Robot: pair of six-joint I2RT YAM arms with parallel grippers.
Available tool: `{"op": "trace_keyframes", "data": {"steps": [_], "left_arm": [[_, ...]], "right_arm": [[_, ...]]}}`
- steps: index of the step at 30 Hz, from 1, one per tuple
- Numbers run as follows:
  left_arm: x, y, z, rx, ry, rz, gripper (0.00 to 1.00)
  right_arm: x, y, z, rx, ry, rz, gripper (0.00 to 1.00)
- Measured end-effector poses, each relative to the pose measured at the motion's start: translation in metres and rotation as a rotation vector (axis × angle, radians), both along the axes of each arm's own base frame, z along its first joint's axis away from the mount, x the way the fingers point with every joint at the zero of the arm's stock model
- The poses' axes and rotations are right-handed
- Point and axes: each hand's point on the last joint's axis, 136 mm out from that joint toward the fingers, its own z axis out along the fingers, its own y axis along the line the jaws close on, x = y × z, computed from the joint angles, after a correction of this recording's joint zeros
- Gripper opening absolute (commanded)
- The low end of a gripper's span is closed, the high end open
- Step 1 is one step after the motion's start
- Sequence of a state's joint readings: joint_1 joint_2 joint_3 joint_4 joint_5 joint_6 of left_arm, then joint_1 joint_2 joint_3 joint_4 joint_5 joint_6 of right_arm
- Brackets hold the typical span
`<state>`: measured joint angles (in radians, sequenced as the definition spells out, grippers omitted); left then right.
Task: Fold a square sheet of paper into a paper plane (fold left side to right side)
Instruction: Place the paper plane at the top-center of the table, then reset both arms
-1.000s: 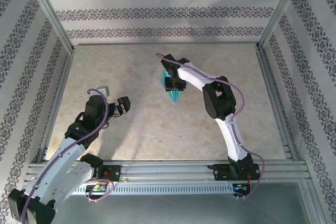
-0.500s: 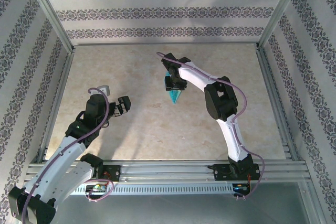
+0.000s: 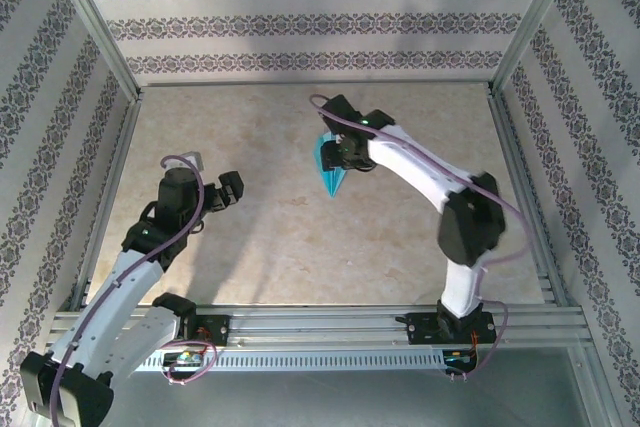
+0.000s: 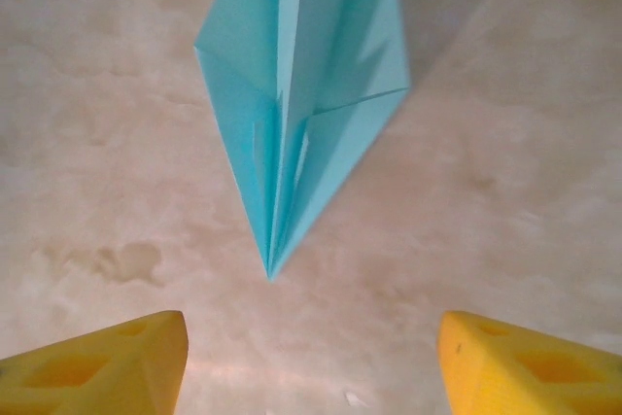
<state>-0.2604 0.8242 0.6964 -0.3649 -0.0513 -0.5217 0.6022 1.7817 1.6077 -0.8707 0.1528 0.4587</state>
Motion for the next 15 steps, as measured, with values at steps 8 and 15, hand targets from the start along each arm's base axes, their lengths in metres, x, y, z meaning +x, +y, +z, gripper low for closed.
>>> {"op": "trace_keyframes", "data": {"steps": [8, 15], "left_arm": [[0.024, 0.041, -0.014, 0.069, 0.03, 0.094, 1.0], [0.039, 0.067, -0.029, 0.196, -0.054, 0.134, 1.0]], "right_arm": [[-0.033, -0.099, 0.051, -0.026, -0.276, -0.09, 0.98], [-0.036, -0.204, -0.006, -0.065, -0.355, -0.297, 0.98]]}}
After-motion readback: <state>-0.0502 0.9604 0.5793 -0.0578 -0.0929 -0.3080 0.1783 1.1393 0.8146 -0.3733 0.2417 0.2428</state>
